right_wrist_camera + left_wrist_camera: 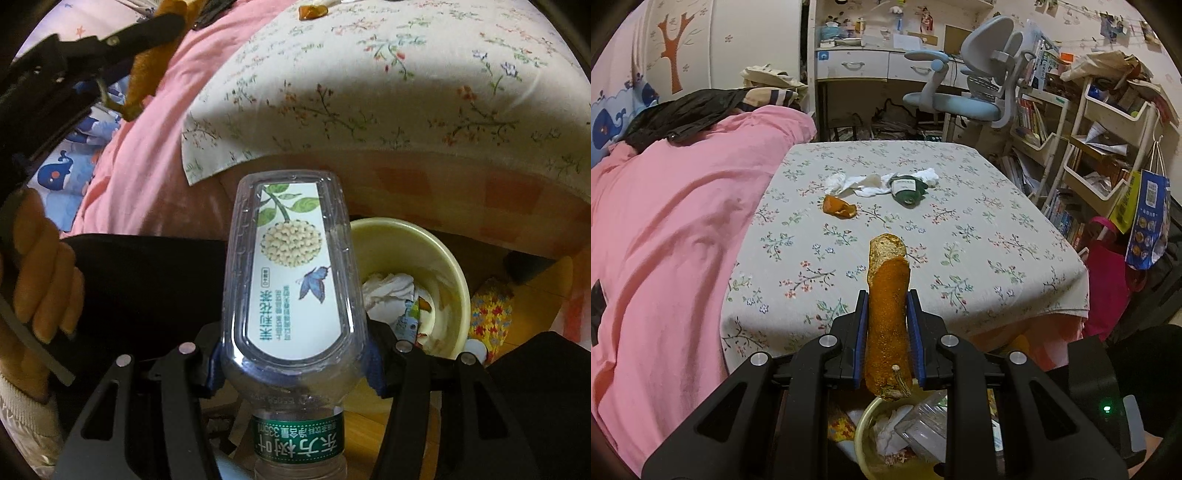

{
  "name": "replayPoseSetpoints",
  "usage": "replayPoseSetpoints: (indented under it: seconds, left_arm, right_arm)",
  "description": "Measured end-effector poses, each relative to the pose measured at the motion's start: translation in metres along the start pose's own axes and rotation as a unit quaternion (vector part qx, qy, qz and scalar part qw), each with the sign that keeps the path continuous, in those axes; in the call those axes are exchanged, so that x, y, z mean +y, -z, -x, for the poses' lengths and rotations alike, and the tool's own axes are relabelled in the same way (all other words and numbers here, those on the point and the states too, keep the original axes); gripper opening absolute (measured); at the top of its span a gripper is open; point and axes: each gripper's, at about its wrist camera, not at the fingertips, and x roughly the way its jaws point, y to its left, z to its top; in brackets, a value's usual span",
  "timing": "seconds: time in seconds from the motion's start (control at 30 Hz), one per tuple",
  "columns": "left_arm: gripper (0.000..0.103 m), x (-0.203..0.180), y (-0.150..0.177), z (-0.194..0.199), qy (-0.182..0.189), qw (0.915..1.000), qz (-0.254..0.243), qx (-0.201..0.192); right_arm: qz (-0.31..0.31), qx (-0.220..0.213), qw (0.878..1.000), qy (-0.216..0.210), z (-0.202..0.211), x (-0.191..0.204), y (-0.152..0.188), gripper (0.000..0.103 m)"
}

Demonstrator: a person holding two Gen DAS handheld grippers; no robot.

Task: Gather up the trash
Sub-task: 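Carry the bottle and the bread crust over the yellow bin with both grippers, then open the right gripper to drop the bottle while the left gripper releases the crust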

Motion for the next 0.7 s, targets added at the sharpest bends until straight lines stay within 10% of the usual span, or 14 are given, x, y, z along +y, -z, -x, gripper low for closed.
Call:
replayPoseSetpoints:
  seconds: [0.7]
  left_arm:
    - [0.019,-0.021,0.021,0.006,0.006,0.9995,-0.029,0.012]
  right_arm:
    - [-0.061,-0.032,0.997,0.030,0.016,-0.021,0.002,0.068]
